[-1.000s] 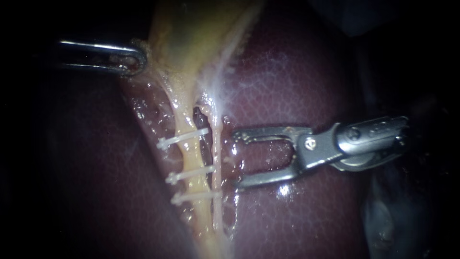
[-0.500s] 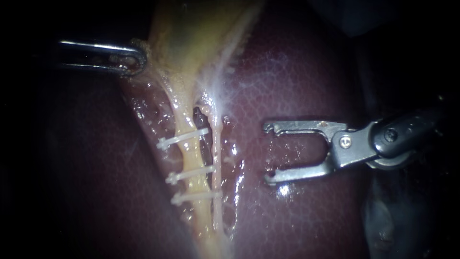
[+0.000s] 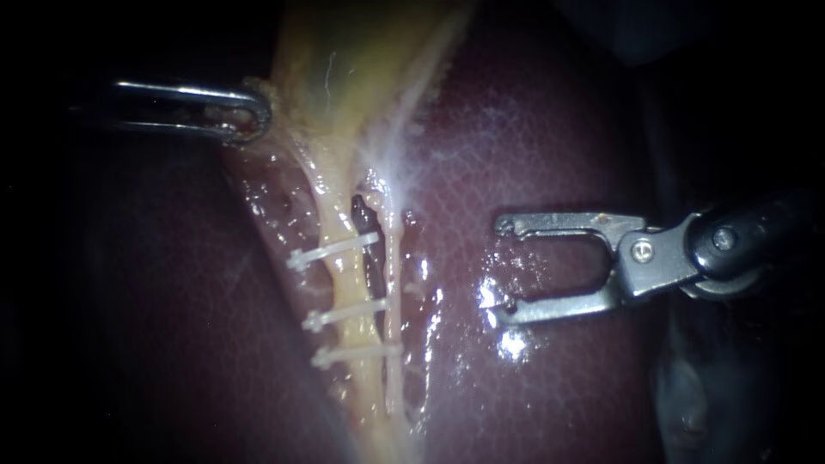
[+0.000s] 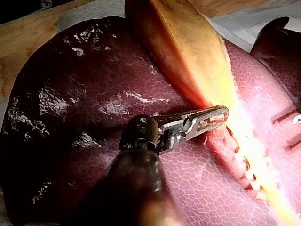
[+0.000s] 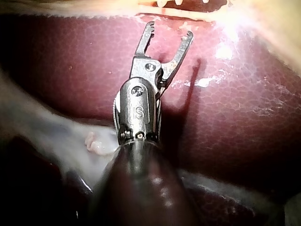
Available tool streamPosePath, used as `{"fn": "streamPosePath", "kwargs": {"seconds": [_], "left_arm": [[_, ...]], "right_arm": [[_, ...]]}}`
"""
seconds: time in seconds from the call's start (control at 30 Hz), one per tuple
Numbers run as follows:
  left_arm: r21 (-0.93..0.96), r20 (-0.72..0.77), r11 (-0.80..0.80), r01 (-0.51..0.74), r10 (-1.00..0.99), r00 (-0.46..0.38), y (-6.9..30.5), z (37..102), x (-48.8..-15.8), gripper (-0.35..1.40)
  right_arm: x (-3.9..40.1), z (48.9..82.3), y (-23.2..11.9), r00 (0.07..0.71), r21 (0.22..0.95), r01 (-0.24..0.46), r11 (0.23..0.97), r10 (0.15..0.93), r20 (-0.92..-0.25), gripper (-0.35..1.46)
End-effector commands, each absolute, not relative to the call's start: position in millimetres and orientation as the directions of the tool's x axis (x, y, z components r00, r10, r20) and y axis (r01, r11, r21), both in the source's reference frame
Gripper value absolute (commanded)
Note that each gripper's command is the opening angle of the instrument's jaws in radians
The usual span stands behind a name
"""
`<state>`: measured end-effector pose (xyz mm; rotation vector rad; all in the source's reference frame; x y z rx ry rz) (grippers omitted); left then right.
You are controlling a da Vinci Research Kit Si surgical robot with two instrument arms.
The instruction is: Going back third clip left tube
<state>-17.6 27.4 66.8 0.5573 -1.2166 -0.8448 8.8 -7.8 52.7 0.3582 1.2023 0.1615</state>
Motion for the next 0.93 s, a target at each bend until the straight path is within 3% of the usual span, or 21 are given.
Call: {"fn": "streamPosePath", "kwargs": {"seconds": [0.03,0.4,0.93], "left_arm": [[0.766,0.58,0.589,0.257,-0.806,0.119,27.3,67.1,-17.9,-0.35],[0.77,0.57,0.589,0.247,-0.808,0.149,26.4,70.9,-20.8,-0.35],[0.772,0.567,0.586,0.245,-0.81,0.152,26.2,71.4,-21.0,-0.35]], "right_arm": [[8.7,52.7,-7.8,0.357,0.355,0.066,0.933,0.31,-0.881,0.5],[8.0,52.6,-7.9,0.358,0.356,0.073,0.932,0.308,-0.881,0.5],[7.9,52.6,-7.9,0.358,0.356,0.073,0.932,0.308,-0.881,0.5]]}}
